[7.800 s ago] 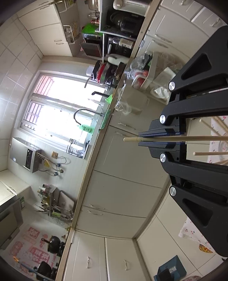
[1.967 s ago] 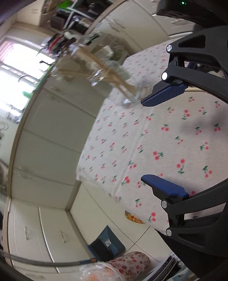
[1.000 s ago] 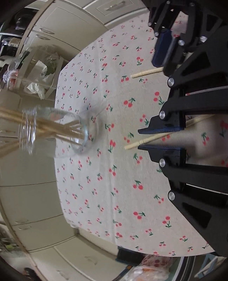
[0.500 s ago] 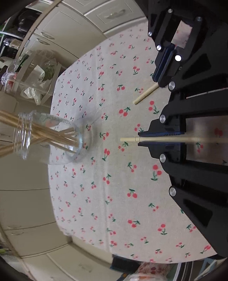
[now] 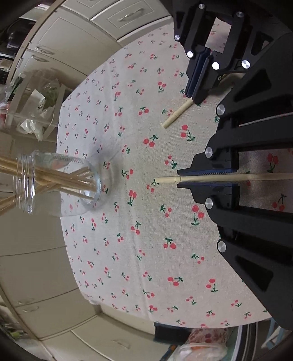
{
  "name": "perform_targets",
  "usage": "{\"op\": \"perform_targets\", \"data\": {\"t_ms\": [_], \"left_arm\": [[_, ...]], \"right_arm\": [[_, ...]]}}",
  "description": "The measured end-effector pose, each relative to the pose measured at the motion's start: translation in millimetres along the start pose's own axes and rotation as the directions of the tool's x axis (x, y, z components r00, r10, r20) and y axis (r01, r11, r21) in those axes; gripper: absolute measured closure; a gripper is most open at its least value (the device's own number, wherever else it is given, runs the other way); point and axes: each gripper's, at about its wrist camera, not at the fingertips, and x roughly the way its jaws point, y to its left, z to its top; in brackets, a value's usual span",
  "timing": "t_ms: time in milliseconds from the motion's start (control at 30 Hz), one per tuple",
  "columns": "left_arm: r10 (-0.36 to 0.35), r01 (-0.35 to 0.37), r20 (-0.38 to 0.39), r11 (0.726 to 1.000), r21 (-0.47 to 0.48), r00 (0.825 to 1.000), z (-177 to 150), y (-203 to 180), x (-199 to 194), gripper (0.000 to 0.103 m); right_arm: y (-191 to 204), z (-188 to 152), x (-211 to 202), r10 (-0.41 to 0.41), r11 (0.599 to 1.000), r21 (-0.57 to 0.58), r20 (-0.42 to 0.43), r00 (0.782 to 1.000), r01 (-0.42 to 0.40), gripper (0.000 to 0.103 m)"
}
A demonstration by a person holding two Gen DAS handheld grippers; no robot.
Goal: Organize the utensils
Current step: 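Lift the left tool's stick over the jar and lower it in while the right tool carries its stick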
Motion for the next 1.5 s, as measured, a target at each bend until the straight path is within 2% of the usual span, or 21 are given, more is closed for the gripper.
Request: {"op": "perform_targets", "data": {"t_ms": [100, 133, 167, 233, 300, 333, 400, 433, 500, 533, 600, 667, 833, 900, 1033, 1167, 1367, 1500], "left_arm": [[-0.041, 0.046, 0.106, 0.998, -0.052, 0.994, 5, 14, -18, 0.098], [-0.057, 0.070, 0.166, 0.995, -0.070, 0.984, 8, 19, -28, 0.098], [-0.073, 0.098, 0.256, 0.991, -0.088, 0.964, 13, 26, -44, 0.098], [-0.091, 0.149, 0.403, 0.982, -0.114, 0.911, 25, 37, -74, 0.098], [-0.087, 0.178, 0.509, 0.975, -0.132, 0.856, 38, 44, -96, 0.098], [-0.073, 0.188, 0.574, 0.972, -0.144, 0.816, 46, 48, -108, 0.098], [-0.040, 0.204, 0.661, 0.964, -0.173, 0.749, 59, 54, -127, 0.098], [-0.015, 0.215, 0.708, 0.957, -0.194, 0.706, 68, 57, -135, 0.098], [0.027, 0.213, 0.759, 0.953, -0.216, 0.651, 79, 57, -144, 0.098], [0.054, 0.210, 0.788, 0.951, -0.228, 0.613, 87, 56, -147, 0.098], [0.086, 0.209, 0.816, 0.946, -0.246, 0.572, 96, 55, -150, 0.098], [0.106, 0.226, 0.833, 0.937, -0.267, 0.543, 111, 56, -146, 0.098], [0.131, 0.266, 0.844, 0.914, -0.306, 0.520, 143, 60, -127, 0.098], [0.143, 0.262, 0.849, 0.913, -0.311, 0.509, 151, 57, -120, 0.098], [0.177, 0.222, 0.855, 0.922, -0.317, 0.488, 161, 50, -105, 0.098], [0.199, 0.189, 0.857, 0.928, -0.321, 0.476, 165, 46, -91, 0.098], [0.230, 0.138, 0.860, 0.936, -0.324, 0.456, 165, 40, -76, 0.098], [0.240, 0.116, 0.866, 0.940, -0.320, 0.439, 163, 34, -71, 0.098]], "right_arm": [[-18, -4, -7, 0.103, 0.984, 0.143, 0.059, 0.993, -0.110, 0.097], [-23, -5, -9, 0.128, 0.972, 0.184, 0.090, 0.988, -0.143, 0.097], [-27, -6, -10, 0.148, 0.962, 0.214, 0.111, 0.983, -0.169, 0.097], [-37, -9, -13, 0.195, 0.923, 0.301, 0.174, 0.965, -0.241, 0.097], [-40, -10, -13, 0.211, 0.899, 0.342, 0.213, 0.954, -0.275, 0.097], [-40, -11, -15, 0.212, 0.889, 0.354, 0.242, 0.947, -0.290, 0.097], [-39, -10, -16, 0.217, 0.877, 0.361, 0.290, 0.932, -0.316, 0.097], [-39, -10, -15, 0.221, 0.871, 0.366, 0.305, 0.926, -0.328, 0.097], [-41, -10, -12, 0.232, 0.859, 0.373, 0.323, 0.917, -0.349, 0.097], [-42, -11, -10, 0.235, 0.853, 0.380, 0.334, 0.913, -0.359, 0.097], [-46, -14, -5, 0.245, 0.835, 0.401, 0.341, 0.907, -0.377, 0.097], [-50, -16, -9, 0.239, 0.828, 0.405, 0.371, 0.897, -0.388, 0.097], [-52, -19, -12, 0.235, 0.820, 0.410, 0.395, 0.888, -0.399, 0.097], [-54, -20, -14, 0.233, 0.815, 0.413, 0.408, 0.883, -0.406, 0.097], [-57, -24, -18, 0.236, 0.807, 0.409, 0.438, 0.867, -0.426, 0.097], [-58, -25, -21, 0.257, 0.797, 0.395, 0.461, 0.849, -0.456, 0.097], [-60, -26, -21, 0.273, 0.784, 0.398, 0.469, 0.840, -0.477, 0.097], [-66, -28, -21, 0.287, 0.756, 0.413, 0.488, 0.825, -0.507, 0.097]]}}
